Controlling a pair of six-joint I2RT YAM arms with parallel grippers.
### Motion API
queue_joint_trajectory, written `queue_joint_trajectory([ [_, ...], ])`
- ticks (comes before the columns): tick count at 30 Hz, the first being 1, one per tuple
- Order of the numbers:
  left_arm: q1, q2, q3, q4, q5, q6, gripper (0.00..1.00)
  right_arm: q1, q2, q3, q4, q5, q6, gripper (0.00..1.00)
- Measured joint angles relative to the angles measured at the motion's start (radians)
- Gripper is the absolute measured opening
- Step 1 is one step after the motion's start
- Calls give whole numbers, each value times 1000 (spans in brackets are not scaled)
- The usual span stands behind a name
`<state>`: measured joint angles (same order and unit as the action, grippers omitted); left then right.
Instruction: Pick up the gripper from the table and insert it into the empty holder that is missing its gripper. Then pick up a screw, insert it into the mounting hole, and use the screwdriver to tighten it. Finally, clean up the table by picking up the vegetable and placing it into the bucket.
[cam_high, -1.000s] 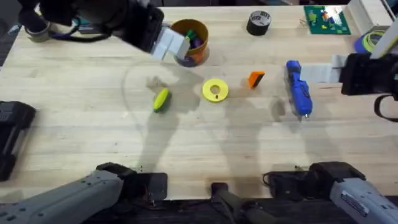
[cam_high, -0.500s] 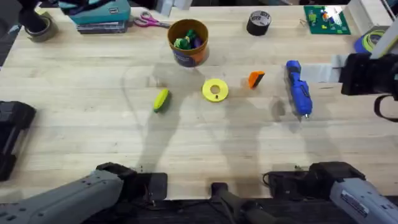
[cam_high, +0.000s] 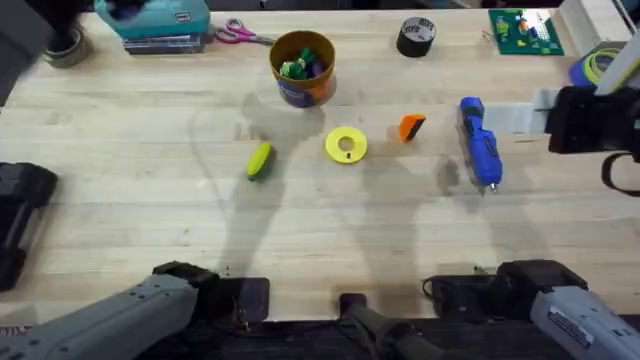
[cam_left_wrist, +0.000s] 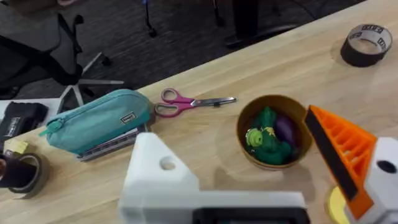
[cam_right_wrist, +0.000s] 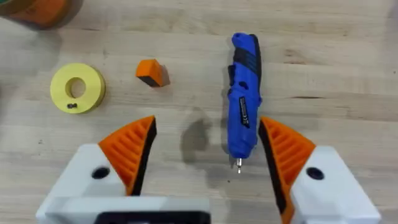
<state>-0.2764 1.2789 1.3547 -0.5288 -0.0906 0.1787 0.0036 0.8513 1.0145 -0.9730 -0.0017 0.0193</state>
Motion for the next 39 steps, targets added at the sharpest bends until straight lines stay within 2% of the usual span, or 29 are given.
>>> queue_joint_trajectory([
  [2,0,-24,-70,79,1,0,986,0,0,0,0,0,0,997],
  [3,0,-85,-199,210,3,0,986,0,0,0,0,0,0,997],
  [5,1,-146,-291,289,4,0,986,0,0,0,0,0,0,997],
  [8,17,-247,-409,368,23,0,986,0,0,0,0,0,0,997],
  [12,79,-393,-538,408,76,0,986,0,0,0,0,0,0,994],
  [15,141,-489,-616,414,147,0,985,0,0,0,0,0,0,998],
  [19,234,-614,-722,446,280,0,986,0,0,0,0,0,0,997],
  [23,291,-721,-829,527,412,0,985,0,0,0,0,0,0,997],
  [29,298,-849,-1017,669,581,-7,986,0,0,0,0,0,0,997],
  [33,298,-934,-1166,804,652,-78,986,0,0,0,0,0,0,997],
  [39,298,-1066,-1307,848,698,-221,986,0,0,0,0,0,0,998],
])
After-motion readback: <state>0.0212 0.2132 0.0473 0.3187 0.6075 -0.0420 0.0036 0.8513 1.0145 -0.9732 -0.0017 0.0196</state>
